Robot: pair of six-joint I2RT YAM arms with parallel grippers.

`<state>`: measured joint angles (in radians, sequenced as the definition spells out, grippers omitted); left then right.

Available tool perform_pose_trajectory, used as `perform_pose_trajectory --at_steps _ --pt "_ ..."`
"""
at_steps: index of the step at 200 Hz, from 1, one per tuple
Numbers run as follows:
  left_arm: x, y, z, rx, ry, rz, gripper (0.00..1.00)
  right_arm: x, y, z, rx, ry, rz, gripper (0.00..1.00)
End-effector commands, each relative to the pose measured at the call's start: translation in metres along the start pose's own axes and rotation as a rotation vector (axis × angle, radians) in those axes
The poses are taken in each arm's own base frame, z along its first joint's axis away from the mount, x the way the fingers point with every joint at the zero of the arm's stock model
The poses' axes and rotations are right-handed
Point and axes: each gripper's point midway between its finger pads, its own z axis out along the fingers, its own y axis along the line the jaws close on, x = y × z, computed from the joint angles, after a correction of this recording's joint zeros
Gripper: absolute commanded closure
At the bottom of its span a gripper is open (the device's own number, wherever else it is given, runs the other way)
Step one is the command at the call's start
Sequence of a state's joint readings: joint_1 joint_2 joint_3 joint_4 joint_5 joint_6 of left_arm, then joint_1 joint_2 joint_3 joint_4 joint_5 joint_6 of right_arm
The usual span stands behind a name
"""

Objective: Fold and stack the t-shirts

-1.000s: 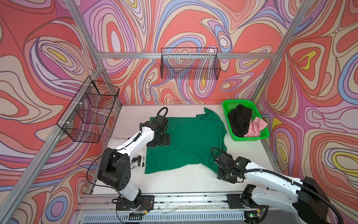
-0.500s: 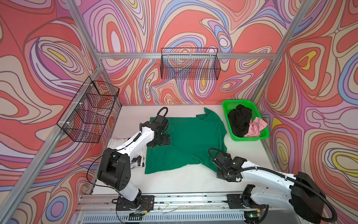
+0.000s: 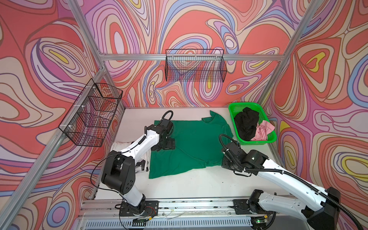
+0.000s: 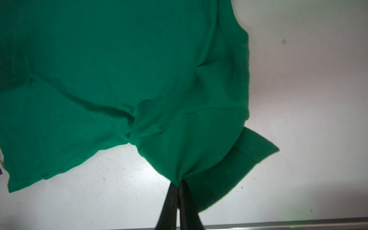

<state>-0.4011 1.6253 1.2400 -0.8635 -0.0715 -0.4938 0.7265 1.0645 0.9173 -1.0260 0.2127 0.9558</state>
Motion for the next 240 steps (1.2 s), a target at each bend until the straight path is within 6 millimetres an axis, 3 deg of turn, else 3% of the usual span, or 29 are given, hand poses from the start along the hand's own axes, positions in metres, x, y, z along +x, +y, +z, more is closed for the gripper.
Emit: perform_pose_trajectory --at_steps 1,18,43,63,109,143,159,164,179,197,218,240 --pt "0.003 0.001 0.002 -0.010 0.021 0.022 0.00 -0.007 -0.007 0.003 -0.022 0.066 0.023 1.00" --pt "0.005 -0.002 0.004 0.000 0.033 0.025 0.00 -0.028 0.002 0.001 -0.097 0.059 0.056 1.00" --pt "0.005 -0.002 0.005 0.003 0.037 0.030 0.00 -0.050 0.031 0.004 -0.158 0.061 0.016 1.00" --pt "0.006 -0.003 0.006 0.007 0.045 0.034 0.00 -0.070 0.039 0.013 -0.155 0.026 0.007 1.00" --pt "0.011 -0.009 0.012 0.034 0.077 0.038 0.00 -0.106 0.055 0.067 -0.129 0.038 -0.015 1.00" --pt "0.012 -0.010 0.012 0.036 0.079 0.044 0.00 -0.108 0.058 0.121 -0.080 0.086 -0.050 1.00" --pt "0.013 -0.011 0.013 0.042 0.083 0.043 0.00 -0.111 0.058 0.137 -0.058 0.097 -0.061 1.00" --pt "0.012 -0.011 0.013 0.045 0.083 0.043 0.00 -0.114 0.058 0.137 -0.054 0.089 -0.060 0.99" --pt "0.014 -0.012 0.015 0.046 0.094 0.043 0.00 -0.125 0.058 0.131 -0.044 0.051 -0.065 0.74" --pt "0.015 -0.012 0.014 0.047 0.095 0.044 0.00 -0.139 0.054 0.105 -0.042 -0.023 -0.057 0.55" --pt "0.015 -0.014 0.013 0.060 0.092 0.042 0.00 -0.128 0.049 0.077 -0.093 -0.035 -0.036 0.51" --pt "0.016 -0.017 0.013 0.079 0.099 0.039 0.00 -0.090 0.024 0.071 -0.101 0.000 0.019 0.53"
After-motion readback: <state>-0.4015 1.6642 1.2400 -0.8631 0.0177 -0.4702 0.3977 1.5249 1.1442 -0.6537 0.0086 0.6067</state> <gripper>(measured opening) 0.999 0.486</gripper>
